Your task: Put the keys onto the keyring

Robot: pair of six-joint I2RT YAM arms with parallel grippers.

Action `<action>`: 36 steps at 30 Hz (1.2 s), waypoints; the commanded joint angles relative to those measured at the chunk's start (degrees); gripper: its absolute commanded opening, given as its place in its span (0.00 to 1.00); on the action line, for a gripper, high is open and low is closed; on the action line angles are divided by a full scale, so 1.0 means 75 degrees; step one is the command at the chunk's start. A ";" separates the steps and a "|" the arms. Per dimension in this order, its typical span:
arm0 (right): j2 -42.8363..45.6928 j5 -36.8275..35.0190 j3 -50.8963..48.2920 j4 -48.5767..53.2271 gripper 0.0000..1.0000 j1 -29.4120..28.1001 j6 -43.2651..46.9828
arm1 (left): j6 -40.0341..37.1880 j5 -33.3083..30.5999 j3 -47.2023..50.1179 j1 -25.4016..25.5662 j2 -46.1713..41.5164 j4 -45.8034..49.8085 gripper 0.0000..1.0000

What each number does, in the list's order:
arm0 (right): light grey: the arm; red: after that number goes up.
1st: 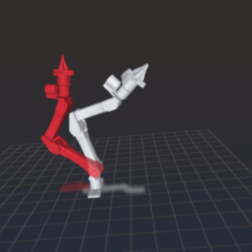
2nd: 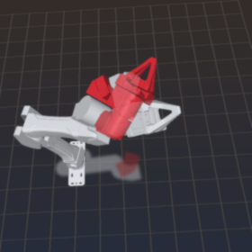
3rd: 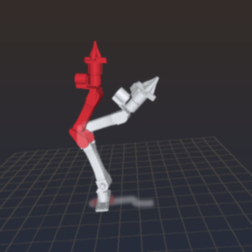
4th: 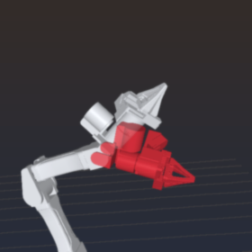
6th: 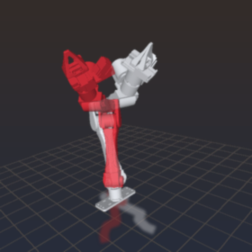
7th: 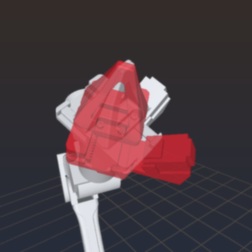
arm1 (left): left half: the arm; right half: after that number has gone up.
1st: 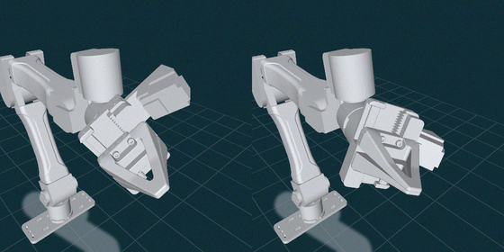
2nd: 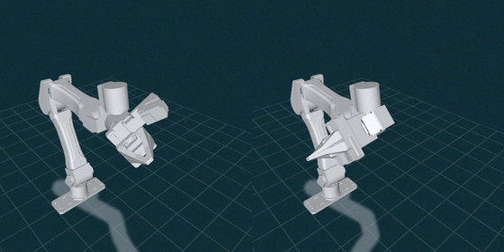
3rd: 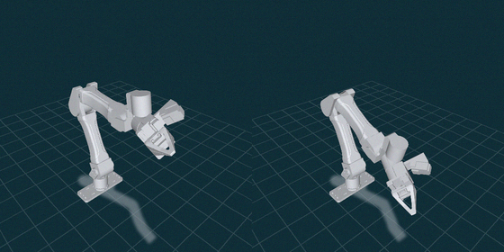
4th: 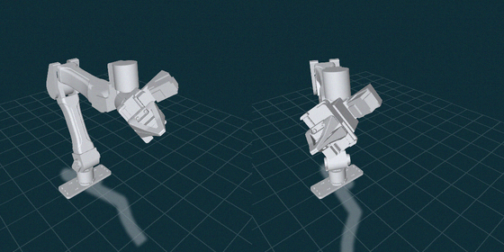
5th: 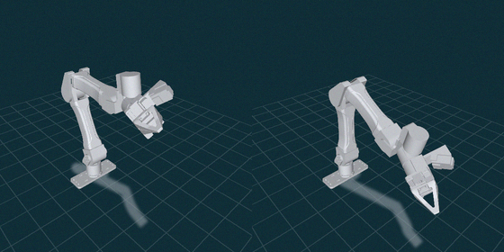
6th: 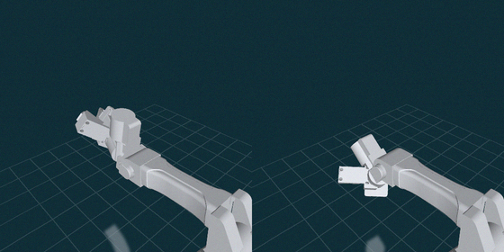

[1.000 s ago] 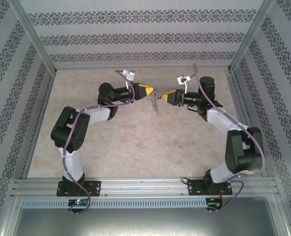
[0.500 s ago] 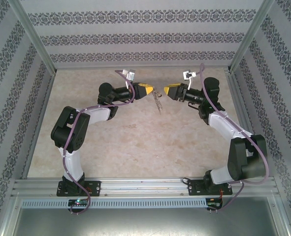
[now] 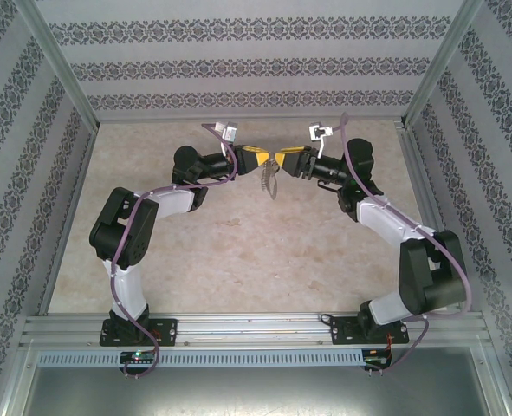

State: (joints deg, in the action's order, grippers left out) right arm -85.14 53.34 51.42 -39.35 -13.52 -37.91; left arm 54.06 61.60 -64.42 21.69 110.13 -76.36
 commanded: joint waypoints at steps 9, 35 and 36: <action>-0.0484 0.0224 -0.0035 -0.1003 0.37 -0.0274 -0.0429 | -0.0130 -0.0081 -0.0231 0.0050 0.0061 -0.0682 0.00; -0.1001 0.0755 0.1544 0.2279 0.00 0.0129 0.1716 | -0.1412 0.0166 -0.0165 -0.0674 -0.0627 0.1249 0.39; -0.1073 0.0790 0.1730 0.2580 0.00 0.0136 0.1917 | -0.1583 0.0271 -0.0228 -0.0693 -0.0660 0.1554 0.39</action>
State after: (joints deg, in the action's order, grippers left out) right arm -92.16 56.64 59.86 -27.51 -12.86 -30.89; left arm 48.01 60.40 -64.49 17.12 107.94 -71.40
